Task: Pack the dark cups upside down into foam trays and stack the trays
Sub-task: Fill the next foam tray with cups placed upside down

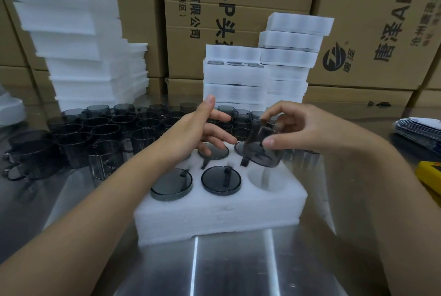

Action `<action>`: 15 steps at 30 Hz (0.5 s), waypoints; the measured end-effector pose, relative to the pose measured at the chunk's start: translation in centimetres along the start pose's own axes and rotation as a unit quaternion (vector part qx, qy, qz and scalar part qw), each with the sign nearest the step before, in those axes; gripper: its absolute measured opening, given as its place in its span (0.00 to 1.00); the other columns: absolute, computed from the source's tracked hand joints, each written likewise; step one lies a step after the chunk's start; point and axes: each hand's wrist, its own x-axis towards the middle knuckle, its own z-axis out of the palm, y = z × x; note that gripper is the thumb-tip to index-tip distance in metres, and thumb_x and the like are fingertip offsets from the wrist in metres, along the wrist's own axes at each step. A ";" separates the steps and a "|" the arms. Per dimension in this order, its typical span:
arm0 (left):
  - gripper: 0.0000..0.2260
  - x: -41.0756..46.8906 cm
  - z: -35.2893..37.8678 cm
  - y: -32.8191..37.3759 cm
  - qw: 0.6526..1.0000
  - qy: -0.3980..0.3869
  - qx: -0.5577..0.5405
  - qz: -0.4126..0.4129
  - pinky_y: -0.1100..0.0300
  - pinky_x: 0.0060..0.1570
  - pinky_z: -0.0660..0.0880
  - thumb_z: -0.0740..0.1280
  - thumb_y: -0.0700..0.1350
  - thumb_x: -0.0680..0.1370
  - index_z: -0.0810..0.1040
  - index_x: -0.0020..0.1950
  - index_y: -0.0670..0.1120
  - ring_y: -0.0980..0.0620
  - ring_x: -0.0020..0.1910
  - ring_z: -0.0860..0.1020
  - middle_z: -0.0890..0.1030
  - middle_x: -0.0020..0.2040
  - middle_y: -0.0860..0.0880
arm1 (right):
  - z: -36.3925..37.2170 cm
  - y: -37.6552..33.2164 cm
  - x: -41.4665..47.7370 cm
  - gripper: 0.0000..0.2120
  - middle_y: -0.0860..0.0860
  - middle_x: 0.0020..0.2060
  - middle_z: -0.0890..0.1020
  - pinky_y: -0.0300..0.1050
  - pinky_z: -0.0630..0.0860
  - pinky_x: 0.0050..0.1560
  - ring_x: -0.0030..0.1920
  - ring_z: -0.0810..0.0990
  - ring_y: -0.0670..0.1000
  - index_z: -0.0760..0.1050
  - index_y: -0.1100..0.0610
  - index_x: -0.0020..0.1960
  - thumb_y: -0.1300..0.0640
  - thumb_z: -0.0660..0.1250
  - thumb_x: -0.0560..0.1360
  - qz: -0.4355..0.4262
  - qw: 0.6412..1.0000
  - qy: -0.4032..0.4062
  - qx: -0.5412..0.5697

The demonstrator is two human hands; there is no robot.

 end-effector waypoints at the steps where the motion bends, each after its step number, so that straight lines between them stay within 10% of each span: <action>1: 0.31 0.0 0.0 0.0 1.000 0.001 0.003 -0.002 0.63 0.36 0.74 0.48 0.71 0.69 0.75 0.56 0.52 0.56 0.39 0.81 0.86 0.44 0.48 | -0.2 0.2 -0.1 0.24 0.52 0.42 0.83 0.62 0.76 0.49 0.44 0.81 0.58 0.76 0.38 0.49 0.33 0.74 0.56 0.008 1.000 -0.021 -0.009; 7: 0.18 -0.2 0.3 0.0 0.999 0.002 0.050 0.006 0.62 0.38 0.72 0.52 0.60 0.81 0.77 0.55 0.52 0.59 0.38 0.80 0.86 0.43 0.51 | 0.2 0.3 -0.2 0.27 0.43 0.37 0.80 0.44 0.73 0.40 0.38 0.77 0.44 0.74 0.35 0.46 0.31 0.76 0.51 0.056 0.989 -0.120 -0.060; 15: 0.28 -0.5 0.7 0.4 0.998 -0.020 0.053 -0.003 0.61 0.39 0.73 0.52 0.67 0.71 0.79 0.50 0.47 0.57 0.38 0.79 0.86 0.43 0.50 | 0.7 0.3 0.1 0.29 0.42 0.34 0.78 0.48 0.72 0.41 0.35 0.74 0.44 0.70 0.35 0.44 0.30 0.76 0.47 0.072 0.984 -0.129 -0.098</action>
